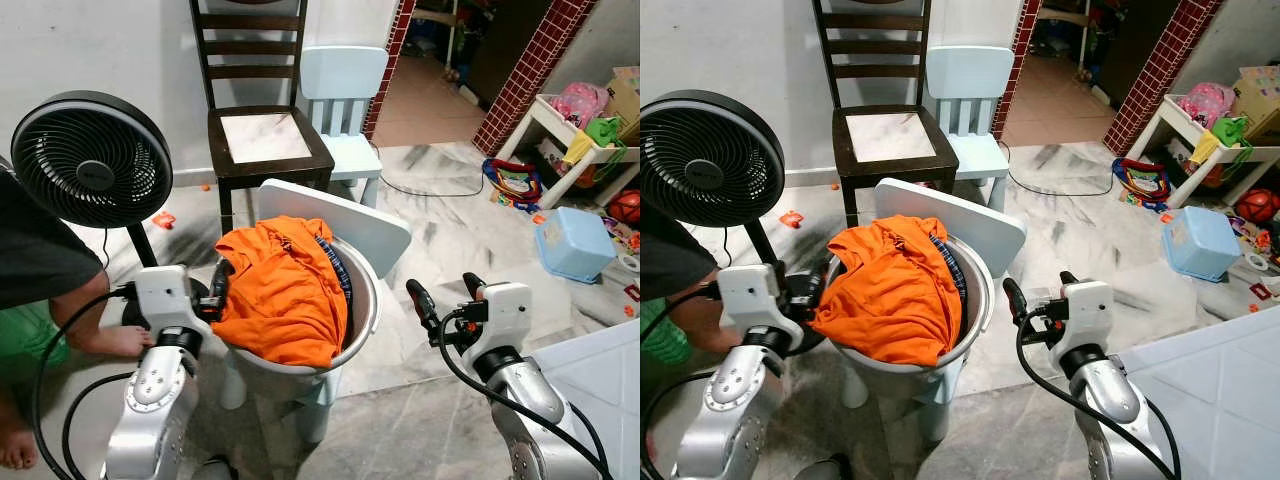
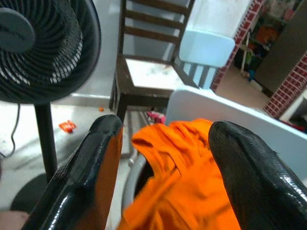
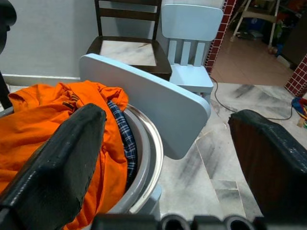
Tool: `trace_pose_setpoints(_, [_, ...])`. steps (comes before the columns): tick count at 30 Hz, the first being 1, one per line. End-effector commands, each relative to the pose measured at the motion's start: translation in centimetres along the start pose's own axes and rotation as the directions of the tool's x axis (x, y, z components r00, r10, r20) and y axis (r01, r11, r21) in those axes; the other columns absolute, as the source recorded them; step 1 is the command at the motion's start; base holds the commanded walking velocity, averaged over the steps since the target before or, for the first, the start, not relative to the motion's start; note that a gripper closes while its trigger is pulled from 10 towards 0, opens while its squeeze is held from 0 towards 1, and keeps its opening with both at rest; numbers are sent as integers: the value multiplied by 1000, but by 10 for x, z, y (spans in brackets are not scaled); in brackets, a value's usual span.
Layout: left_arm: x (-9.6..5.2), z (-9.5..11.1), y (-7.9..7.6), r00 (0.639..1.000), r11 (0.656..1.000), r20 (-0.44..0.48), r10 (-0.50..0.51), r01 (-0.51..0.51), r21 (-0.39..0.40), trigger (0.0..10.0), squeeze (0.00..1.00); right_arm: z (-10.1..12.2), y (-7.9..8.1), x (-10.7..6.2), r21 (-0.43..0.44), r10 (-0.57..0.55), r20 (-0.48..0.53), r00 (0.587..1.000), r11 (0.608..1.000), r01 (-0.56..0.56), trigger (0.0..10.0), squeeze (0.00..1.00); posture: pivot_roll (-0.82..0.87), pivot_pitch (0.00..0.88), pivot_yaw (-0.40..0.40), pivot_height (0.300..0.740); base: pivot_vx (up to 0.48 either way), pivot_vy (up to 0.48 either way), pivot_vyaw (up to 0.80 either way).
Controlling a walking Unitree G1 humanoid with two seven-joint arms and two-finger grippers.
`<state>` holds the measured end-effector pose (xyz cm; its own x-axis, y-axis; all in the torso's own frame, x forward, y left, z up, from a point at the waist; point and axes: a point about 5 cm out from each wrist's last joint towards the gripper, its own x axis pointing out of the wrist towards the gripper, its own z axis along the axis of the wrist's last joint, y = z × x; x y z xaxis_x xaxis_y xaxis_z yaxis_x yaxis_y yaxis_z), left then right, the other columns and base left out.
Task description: Hang hanger
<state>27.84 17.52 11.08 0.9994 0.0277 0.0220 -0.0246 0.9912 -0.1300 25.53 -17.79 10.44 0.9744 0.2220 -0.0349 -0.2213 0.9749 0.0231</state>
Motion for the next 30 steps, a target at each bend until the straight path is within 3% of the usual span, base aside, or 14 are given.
trace_pose_setpoints(1, [7, -1, -4, 1000, 1000, 8, -23, 23, -2, 10000, 0, -1, -3, -1, -13, 0, -10, 1000, 1000, -1, 10000, 0, -4, 90, -145, 740, 0, 0, 0])
trace_pose_setpoints(7, [19, -3, -11, 999, 999, 18, -28, 28, -27, 10000, 0, 1, -2, -2, -31, 24, -8, 1000, 999, -25, 10000, 0, -26, 99, -155, 740, 0, 0, 0])
trace_pose_setpoints(10, [28, -13, -20, 1000, 996, -10, -27, 26, -86, 10000, 0, 2, -7, -7, -46, 18, -17, 1000, 999, -19, 10000, 0, -57, 114, -160, 740, 0, 0, 0])
trace_pose_setpoints(16, [37, -23, -28, 999, 993, -30, -36, 32, -114, 10000, 0, 3, -10, -14, -57, 20, -33, 999, 998, -22, 10000, 0, -79, 127, -175, 740, 0, 0, 0])
trace_pose_setpoints(23, [50, -29, -26, 999, 993, -44, -26, 21, -117, 10000, 0, 6, -8, -11, -66, 35, -32, 999, 997, -37, 10000, 0, -95, 132, -181, 740, 0, 0, 0])
trace_pose_setpoints(26, [55, -34, -26, 998, 985, -60, -5, -6, -174, 10000, 0, 7, -10, -14, -75, 32, -37, 999, 997, -35, 10000, 0, -106, 134, -184, 740, 0, 0, 0])
trace_pose_setpoints(30, [57, -34, -31, 999, 993, -41, -34, 29, -113, 10000, 0, 7, -11, -17, -79, 29, -43, 999, 996, -33, 10000, 0, -110, 135, -183, 740, 0, 0, 0])
